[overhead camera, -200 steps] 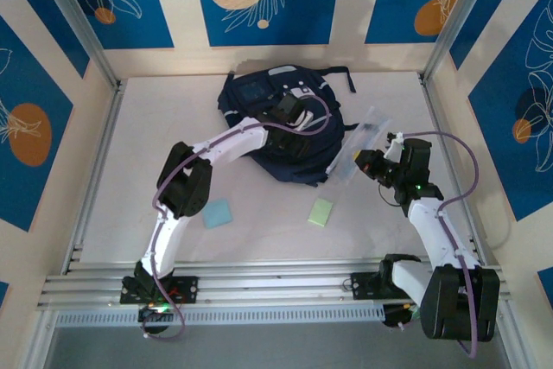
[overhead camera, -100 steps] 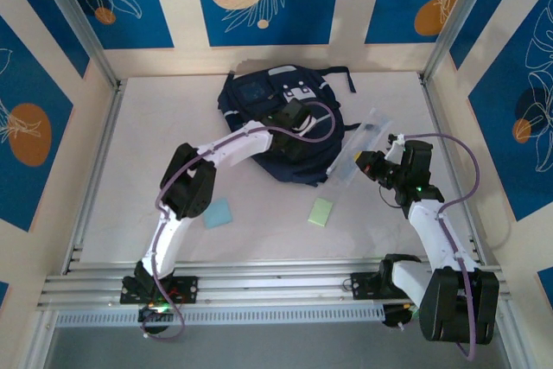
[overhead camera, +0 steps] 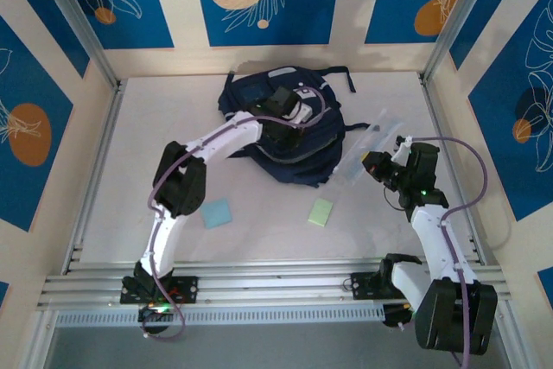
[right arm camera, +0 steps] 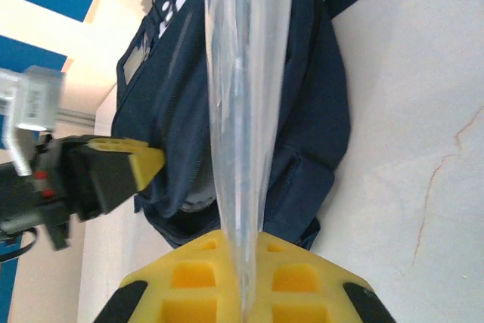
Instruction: Pack books, pencil case, and school supplies into a backpack
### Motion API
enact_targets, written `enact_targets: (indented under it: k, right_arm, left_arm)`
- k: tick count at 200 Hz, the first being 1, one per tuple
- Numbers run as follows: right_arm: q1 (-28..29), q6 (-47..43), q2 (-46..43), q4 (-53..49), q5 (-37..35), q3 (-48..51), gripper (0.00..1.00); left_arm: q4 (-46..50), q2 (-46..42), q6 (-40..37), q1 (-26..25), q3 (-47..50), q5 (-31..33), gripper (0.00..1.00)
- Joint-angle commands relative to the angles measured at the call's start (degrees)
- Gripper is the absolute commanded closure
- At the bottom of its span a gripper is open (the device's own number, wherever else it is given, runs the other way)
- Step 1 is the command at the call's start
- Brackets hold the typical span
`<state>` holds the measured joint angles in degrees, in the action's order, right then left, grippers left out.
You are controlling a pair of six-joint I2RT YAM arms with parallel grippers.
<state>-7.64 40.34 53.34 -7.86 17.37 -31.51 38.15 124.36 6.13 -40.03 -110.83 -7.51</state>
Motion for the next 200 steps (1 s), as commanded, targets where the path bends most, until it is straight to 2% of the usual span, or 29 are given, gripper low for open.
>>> enact_targets:
  k: [1,33,59,78,103,158,200]
  right_arm:
    - [-0.4,1.1,-0.7,-1.0,0.7,-2.0,1.0]
    - [1.3,4.9,1.0,4.0,3.1,-1.2,1.0]
    - [5.9,9.7,4.6,12.9,2.5,-0.8,1.0]
    - [10.5,12.0,8.6,18.2,-1.0,-2.2,1.0]
    - [15.4,15.4,16.1,24.6,-3.7,-5.2,1.0]
    - [20.1,31.3,32.1,45.6,-7.3,-8.2,1.0]
    - [24.9,39.8,43.2,58.7,-13.7,-11.2,1.0]
  left_arm:
    - [-2.4,-5.7,9.0,1.9,0.2,-15.2,1.0]
    - [-8.9,-7.3,16.3,3.8,0.7,-23.5,1.0]
    - [-13.5,-7.7,20.8,4.1,0.7,-26.8,1.0]
    - [-17.0,-8.0,24.3,4.0,1.4,-28.9,1.0]
    - [-19.5,-9.2,26.2,4.0,2.7,-28.6,1.0]
    - [-24.1,-11.3,28.7,4.1,6.9,-27.0,1.0]
    - [-28.9,-13.4,31.2,4.1,11.8,-26.3,1.0]
